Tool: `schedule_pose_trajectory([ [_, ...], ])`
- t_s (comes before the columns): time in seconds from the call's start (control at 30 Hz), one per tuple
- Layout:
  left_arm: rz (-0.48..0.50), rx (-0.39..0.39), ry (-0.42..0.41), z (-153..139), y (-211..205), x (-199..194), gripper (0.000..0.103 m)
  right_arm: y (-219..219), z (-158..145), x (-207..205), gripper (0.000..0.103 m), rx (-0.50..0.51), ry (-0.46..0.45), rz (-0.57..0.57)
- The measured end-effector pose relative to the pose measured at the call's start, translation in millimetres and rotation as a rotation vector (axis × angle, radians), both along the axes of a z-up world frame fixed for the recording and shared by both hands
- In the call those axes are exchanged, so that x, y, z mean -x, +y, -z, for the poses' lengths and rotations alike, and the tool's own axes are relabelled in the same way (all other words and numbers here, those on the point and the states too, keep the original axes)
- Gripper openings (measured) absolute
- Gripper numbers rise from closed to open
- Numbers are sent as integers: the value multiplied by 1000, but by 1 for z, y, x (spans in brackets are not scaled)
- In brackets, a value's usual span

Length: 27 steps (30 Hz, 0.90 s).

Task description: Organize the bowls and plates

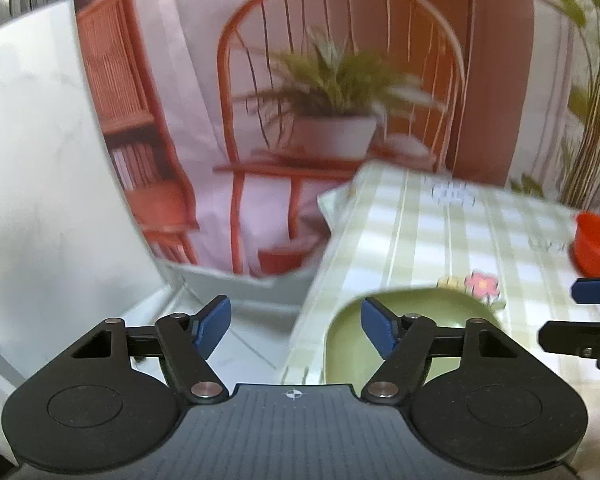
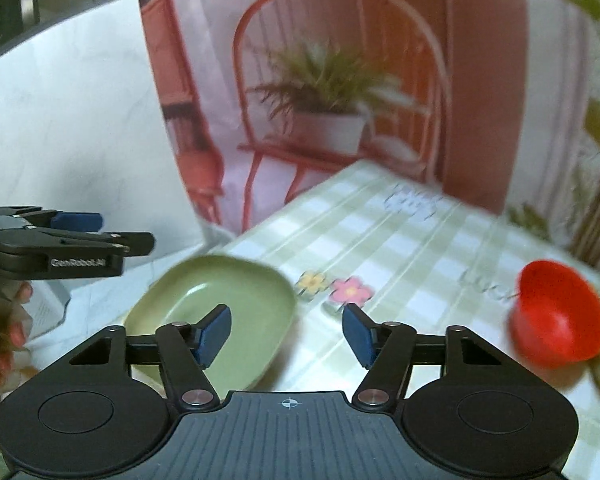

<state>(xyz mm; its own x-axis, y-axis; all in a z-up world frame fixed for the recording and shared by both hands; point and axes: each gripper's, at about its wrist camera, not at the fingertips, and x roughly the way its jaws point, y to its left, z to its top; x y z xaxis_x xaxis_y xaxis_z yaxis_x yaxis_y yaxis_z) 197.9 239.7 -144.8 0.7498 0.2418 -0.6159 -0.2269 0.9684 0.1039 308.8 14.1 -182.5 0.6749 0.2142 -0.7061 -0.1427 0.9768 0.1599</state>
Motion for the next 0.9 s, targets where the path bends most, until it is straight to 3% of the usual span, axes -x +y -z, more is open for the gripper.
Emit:
schedule_pose_trajectory([
  [0.13,-3,30,48,25,3,-2,70,12,18,-5,46,13,47,-44],
  [0.3,1,59,92,42,2,0,56,16,33,-7,38,0,94,-52],
  [0.5,13,84,121,53,-2,8,27,13,45,-2,20,-40,128,-52],
  [0.57,25,95,122,52,-6,12,15,12,43,2,20,-57,127,-49],
  [0.9,47,134,100,31,-42,41,15,-19,20,42,16,-107,101,11],
])
